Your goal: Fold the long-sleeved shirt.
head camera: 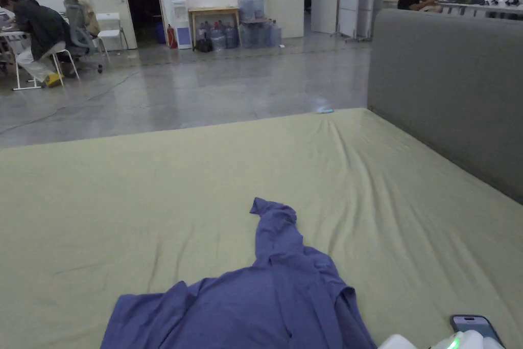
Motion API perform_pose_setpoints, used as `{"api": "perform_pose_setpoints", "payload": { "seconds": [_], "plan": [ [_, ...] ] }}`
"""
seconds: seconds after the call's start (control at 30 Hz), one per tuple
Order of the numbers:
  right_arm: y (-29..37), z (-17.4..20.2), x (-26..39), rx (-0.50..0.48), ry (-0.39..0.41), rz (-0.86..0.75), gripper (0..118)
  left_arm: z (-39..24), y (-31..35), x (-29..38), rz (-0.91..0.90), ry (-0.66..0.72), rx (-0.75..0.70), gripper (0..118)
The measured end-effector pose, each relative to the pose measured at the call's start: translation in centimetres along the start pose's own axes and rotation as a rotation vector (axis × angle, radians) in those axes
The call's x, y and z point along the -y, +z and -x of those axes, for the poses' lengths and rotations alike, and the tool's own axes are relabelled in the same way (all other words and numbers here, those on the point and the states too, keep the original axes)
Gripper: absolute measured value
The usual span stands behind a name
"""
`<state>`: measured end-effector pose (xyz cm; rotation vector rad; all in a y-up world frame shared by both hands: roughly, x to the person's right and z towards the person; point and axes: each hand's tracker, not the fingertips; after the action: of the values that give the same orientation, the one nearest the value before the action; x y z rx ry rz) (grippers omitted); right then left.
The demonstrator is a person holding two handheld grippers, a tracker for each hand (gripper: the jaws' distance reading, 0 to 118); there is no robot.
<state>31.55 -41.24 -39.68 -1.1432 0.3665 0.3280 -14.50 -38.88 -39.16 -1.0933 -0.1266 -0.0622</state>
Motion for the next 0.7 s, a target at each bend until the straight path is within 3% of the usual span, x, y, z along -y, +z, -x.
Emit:
{"api": "perform_pose_setpoints", "payload": {
  "seconds": [0.37,0.57,0.6,0.63,0.7],
  "plan": [
    [-5.7,-0.6,0.5,-0.042,-0.110,0.179,0,1.5,-7.5,2.6,0.201,0.003,-0.006,0],
    [-6.8,-1.3,0.7,-0.063,-0.148,0.180,1,1.9,-7.7,2.7,0.184,0.028,0.005,0],
    [-6.9,-1.3,0.8,-0.064,-0.147,0.178,5,2.1,-7.9,3.0,0.174,0.047,0.008,10],
    [-6.9,-1.3,0.7,-0.065,-0.145,0.175,5,2.3,-7.8,3.0,0.164,0.098,0.015,10],
    [-5.4,-1.5,0.3,-0.054,-0.138,0.170,9,2.9,-5.9,2.4,0.151,0.162,0.017,27]
  ]
}}
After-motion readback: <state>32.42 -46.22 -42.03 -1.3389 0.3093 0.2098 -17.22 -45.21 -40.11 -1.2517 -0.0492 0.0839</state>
